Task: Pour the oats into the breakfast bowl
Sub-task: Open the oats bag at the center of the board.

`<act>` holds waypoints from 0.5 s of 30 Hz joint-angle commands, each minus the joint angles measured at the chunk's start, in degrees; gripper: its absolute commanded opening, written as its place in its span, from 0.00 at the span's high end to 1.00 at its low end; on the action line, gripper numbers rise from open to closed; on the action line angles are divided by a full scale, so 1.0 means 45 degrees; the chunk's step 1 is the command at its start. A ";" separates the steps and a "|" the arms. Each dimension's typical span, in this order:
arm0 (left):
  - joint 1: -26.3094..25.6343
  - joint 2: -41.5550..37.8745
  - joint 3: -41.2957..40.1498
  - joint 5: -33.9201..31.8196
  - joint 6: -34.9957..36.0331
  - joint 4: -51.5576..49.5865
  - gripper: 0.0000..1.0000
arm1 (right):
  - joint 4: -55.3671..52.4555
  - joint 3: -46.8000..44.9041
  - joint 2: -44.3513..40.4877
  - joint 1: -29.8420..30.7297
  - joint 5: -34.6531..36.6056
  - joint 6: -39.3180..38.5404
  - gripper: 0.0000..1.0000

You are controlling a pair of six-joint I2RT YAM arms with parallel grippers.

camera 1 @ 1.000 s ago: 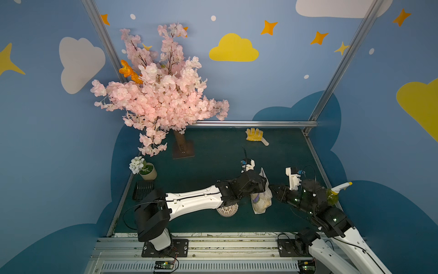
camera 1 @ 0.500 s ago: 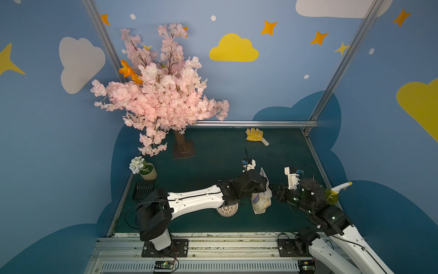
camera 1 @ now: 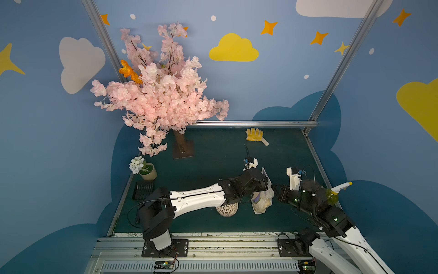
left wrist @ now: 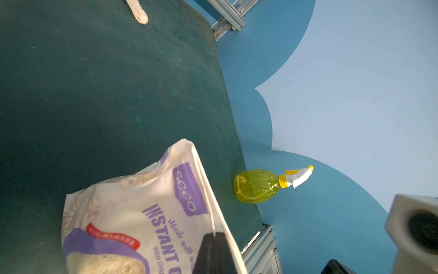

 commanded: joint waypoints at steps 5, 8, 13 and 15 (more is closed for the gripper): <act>0.0465 -0.1608 0.1866 0.0349 0.2642 -0.3723 0.97 | -0.1689 0.1959 0.1262 0.0008 0.3121 -0.1858 1.00; 0.0462 -0.1583 0.1824 0.0653 0.2606 -0.3606 0.97 | -0.1361 0.2108 0.1462 0.0033 0.2644 -0.1984 1.00; 0.0465 -0.0962 0.1892 0.1157 0.2263 -0.3551 0.97 | -0.1150 0.1962 0.1396 0.0031 0.1610 -0.2009 1.00; 0.0465 -0.0759 0.1848 0.1376 0.2152 -0.3408 0.97 | -0.1214 0.1755 0.1383 0.0030 0.1419 -0.2009 1.00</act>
